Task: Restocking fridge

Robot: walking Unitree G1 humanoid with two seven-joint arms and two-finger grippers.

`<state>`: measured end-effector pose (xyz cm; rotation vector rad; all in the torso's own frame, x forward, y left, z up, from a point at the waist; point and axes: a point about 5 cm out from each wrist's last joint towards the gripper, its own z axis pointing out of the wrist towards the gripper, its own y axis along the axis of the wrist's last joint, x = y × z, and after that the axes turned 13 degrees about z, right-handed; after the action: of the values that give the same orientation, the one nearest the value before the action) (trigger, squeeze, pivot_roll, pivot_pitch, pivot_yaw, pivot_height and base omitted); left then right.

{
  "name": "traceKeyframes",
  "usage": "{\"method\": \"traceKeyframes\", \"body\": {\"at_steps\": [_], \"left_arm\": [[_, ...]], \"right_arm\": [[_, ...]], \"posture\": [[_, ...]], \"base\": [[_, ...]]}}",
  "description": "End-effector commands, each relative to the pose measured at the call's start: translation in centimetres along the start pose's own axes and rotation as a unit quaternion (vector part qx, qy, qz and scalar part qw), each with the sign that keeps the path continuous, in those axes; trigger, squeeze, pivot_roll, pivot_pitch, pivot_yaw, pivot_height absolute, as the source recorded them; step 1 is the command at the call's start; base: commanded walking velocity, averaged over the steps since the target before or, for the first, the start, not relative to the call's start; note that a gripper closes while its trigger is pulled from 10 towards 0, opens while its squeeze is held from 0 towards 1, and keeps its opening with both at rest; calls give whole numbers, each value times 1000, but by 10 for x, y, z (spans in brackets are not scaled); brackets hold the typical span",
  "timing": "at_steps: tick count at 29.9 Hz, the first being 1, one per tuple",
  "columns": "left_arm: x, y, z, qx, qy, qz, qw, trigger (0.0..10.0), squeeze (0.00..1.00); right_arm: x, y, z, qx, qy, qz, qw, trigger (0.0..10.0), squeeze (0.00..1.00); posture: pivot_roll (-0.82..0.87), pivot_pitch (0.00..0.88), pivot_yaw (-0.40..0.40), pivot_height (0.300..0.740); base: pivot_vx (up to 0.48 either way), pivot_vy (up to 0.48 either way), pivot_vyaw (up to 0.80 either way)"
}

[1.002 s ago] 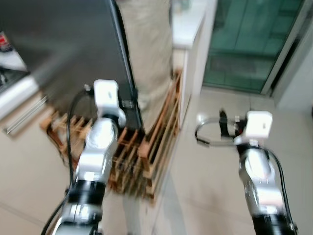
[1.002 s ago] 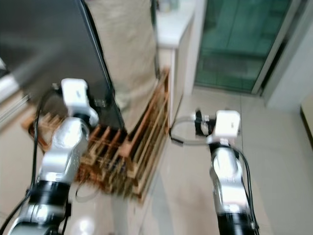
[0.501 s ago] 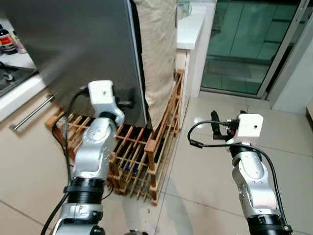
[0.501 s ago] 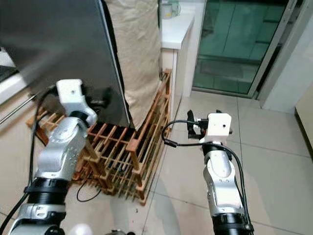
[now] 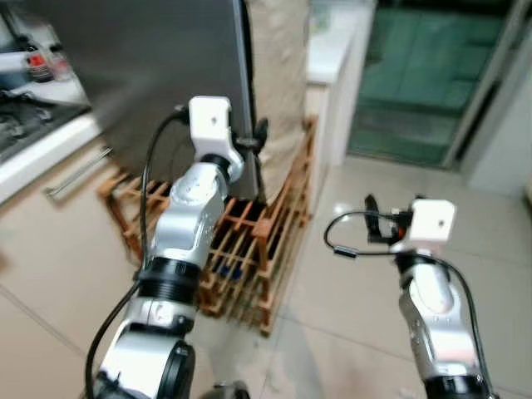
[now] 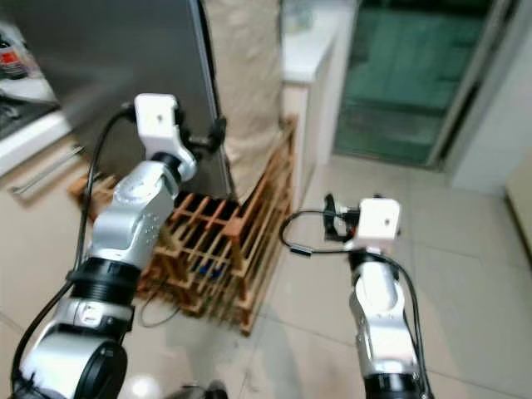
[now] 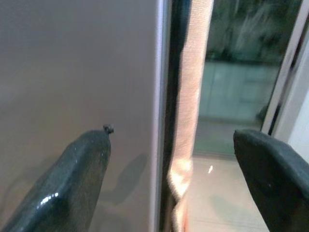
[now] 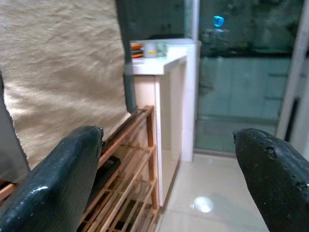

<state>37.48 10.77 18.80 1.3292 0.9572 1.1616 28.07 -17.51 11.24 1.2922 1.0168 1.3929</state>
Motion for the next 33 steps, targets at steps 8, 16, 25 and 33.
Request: {"method": "traceKeyframes", "body": {"at_steps": [8, 16, 25, 33], "left_arm": [[45, -26, -69, -30, 0, 26, 999, 10000, 0], [71, -53, -137, -5, 104, 39, 994, 10000, 0], [33, -33, -129, -48, 45, 28, 997, 10000, 0], [30, -24, -116, -58, 29, 15, 998, 10000, 0]], "right_arm": [[-8, 32, -37, -70, -45, -24, 996, 10000, 0], [-14, 40, -74, -71, -59, -28, 995, 10000, 0], [-18, 37, -71, -69, -73, -24, 995, 10000, 0], [-16, 36, -64, -64, -76, -19, 995, 10000, 0]], "posture": [[-190, 0, 158, 740], [-170, 0, 120, 740], [-159, 0, 111, 740], [-173, 0, 123, 740]], "base": [[0, 0, 0], [0, 0, 0], [250, 0, 0], [480, 0, 0]]}}
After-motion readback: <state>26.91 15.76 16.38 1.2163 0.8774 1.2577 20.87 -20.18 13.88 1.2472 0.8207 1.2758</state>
